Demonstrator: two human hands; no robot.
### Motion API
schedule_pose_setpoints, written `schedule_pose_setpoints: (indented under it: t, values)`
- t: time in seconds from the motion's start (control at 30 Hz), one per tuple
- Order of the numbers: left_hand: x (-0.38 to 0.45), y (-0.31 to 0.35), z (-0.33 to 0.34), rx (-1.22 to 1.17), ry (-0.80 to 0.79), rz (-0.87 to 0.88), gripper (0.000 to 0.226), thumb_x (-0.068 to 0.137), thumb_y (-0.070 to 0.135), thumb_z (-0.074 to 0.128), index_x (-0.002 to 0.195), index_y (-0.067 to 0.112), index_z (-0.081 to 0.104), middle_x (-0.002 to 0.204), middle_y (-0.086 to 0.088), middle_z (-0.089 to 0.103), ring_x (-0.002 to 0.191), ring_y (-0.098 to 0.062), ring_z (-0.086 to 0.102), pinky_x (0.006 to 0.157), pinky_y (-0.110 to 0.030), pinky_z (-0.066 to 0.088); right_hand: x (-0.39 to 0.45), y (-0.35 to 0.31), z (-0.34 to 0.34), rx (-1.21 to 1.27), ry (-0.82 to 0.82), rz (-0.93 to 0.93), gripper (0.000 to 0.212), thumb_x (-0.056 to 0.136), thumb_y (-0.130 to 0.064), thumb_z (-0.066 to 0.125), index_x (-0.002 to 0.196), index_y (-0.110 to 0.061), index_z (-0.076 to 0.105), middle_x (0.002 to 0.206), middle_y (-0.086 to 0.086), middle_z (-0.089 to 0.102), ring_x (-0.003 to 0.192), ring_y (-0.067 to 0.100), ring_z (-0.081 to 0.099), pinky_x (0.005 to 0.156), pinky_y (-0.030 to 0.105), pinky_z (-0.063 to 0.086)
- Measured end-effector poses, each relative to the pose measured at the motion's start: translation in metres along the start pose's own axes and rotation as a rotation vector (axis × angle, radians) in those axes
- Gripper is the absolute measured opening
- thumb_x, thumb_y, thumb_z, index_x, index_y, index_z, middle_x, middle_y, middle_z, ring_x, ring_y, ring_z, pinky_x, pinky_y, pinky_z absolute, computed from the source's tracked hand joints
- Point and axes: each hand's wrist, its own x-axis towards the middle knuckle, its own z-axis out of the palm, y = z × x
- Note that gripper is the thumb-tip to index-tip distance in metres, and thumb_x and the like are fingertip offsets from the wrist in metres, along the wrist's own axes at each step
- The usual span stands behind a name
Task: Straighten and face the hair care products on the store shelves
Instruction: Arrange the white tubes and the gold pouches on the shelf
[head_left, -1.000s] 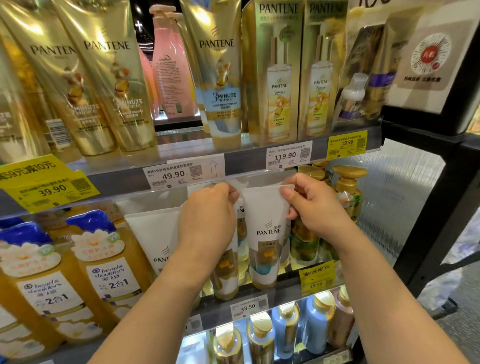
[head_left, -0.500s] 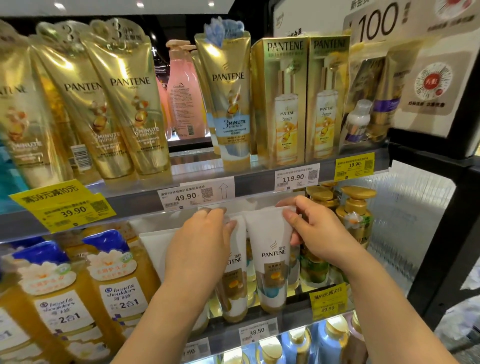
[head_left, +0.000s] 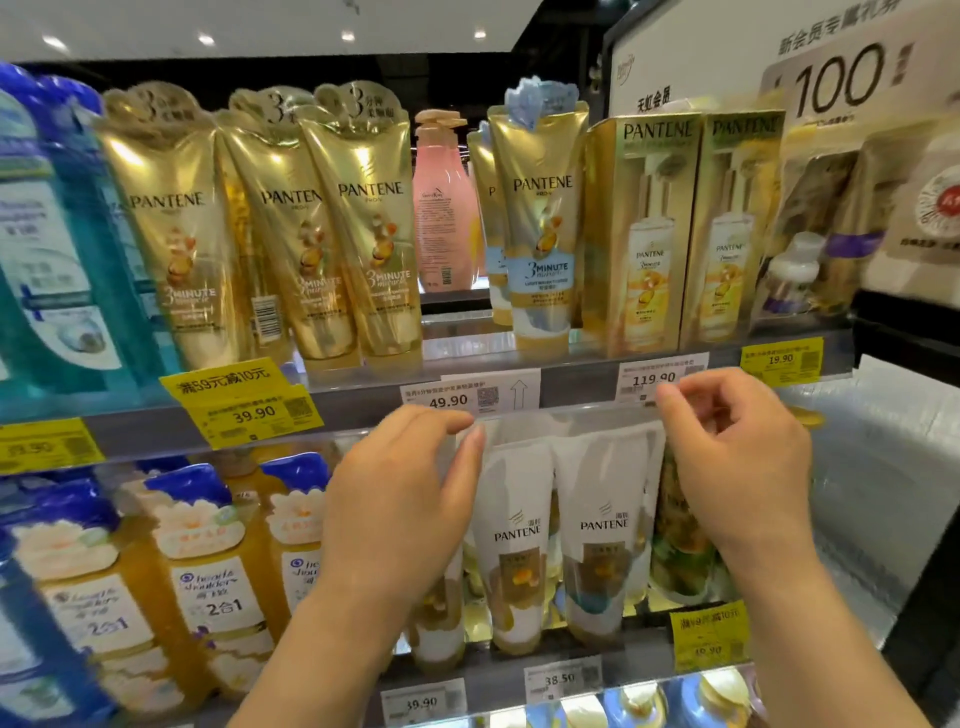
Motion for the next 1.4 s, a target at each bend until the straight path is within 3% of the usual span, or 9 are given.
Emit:
schedule_pose_setpoints:
  t: [0.2,0.33,0.5,0.67,0.97,1.1,1.2,1.33,1.4]
  values:
    - [0.036,-0.021,-0.055,0.069,0.322,-0.011,0.014,0.093,0.023,0.066,0.103,0.014,0.072,0.092,0.009,0.063,0.071,-0.008,0.056,0.066,-0.007,0.041,0.014,-0.072,0.014,0.275,-0.199,-0.112,0.01,0.089,-0.038,0.07,0.081,-0.034,0.065,0.079,-0.015,0.067,0.071,0.006,0.064,0.06,0.015,0.05]
    - [0.072,-0.037,-0.082,0.168,0.31,-0.192,0.025,0.092,0.036,0.066,0.109,0.017,0.07,0.101,-0.002,0.07,0.086,-0.022,0.064,0.075,-0.03,0.044,0.029,-0.12,0.049,0.293,-0.322,-0.166,0.013,0.087,-0.036,0.075,0.091,-0.028,0.066,0.08,-0.014,0.066,0.077,-0.001,0.063,0.065,0.01,0.048]
    - [0.099,-0.044,-0.088,0.215,0.166,-0.311,0.029,0.091,0.044,0.067,0.094,0.023,0.048,0.076,0.002,0.06,0.074,-0.023,0.06,0.055,-0.031,0.044,0.052,-0.156,0.094,0.154,-0.464,-0.125,0.075,0.084,-0.051,0.075,0.143,-0.022,0.04,0.132,0.002,0.058,0.115,0.018,0.059,0.094,0.032,0.049]
    - [0.115,-0.055,-0.078,0.193,0.033,-0.278,0.026,0.095,0.032,0.063,0.097,0.014,0.044,0.088,-0.013,0.065,0.072,-0.033,0.07,0.067,-0.048,0.059,0.055,-0.17,0.122,0.098,-0.532,-0.032,0.111,0.078,-0.059,0.076,0.158,-0.021,0.009,0.151,0.01,0.048,0.132,0.029,0.052,0.102,0.043,0.046]
    - [0.118,-0.07,-0.066,0.086,0.033,-0.291,0.021,0.094,0.02,0.065,0.089,0.019,0.046,0.08,-0.005,0.064,0.061,-0.023,0.07,0.053,-0.041,0.061,0.055,-0.165,0.113,-0.062,-0.393,-0.041,0.095,0.082,-0.058,0.073,0.151,-0.016,0.023,0.113,0.003,0.067,0.101,0.026,0.067,0.082,0.048,0.059]
    - [0.115,-0.069,-0.068,0.077,0.085,-0.258,0.035,0.09,0.032,0.071,0.075,0.023,0.041,0.071,-0.001,0.058,0.059,-0.021,0.063,0.052,-0.038,0.054,0.052,-0.164,0.111,-0.131,-0.34,-0.055,0.103,0.084,-0.057,0.071,0.156,-0.012,0.013,0.124,0.009,0.066,0.109,0.028,0.066,0.085,0.045,0.058]
    - [0.113,-0.068,-0.072,0.081,0.136,-0.245,0.044,0.086,0.033,0.075,0.069,0.027,0.035,0.065,0.006,0.049,0.056,-0.005,0.043,0.045,-0.023,0.028,0.046,-0.167,0.11,-0.139,-0.291,-0.02,0.107,0.084,-0.057,0.071,0.158,-0.013,0.008,0.137,0.014,0.057,0.125,0.032,0.055,0.094,0.044,0.051]
    - [0.112,-0.072,-0.076,0.037,0.146,-0.247,0.043,0.083,0.035,0.079,0.068,0.023,0.039,0.064,0.004,0.052,0.058,-0.01,0.047,0.048,-0.026,0.033,0.029,-0.176,0.108,-0.048,0.125,-0.309,0.063,0.089,-0.032,0.075,0.142,-0.008,0.05,0.116,0.011,0.063,0.105,0.022,0.055,0.088,0.028,0.043]
    - [0.112,-0.072,-0.078,0.018,0.154,-0.236,0.046,0.08,0.035,0.081,0.067,0.023,0.039,0.064,0.005,0.052,0.059,-0.013,0.049,0.051,-0.028,0.037,0.03,-0.184,0.107,0.083,0.025,-0.334,0.042,0.092,-0.028,0.073,0.129,-0.011,0.063,0.106,0.004,0.067,0.091,0.012,0.057,0.08,0.026,0.05]
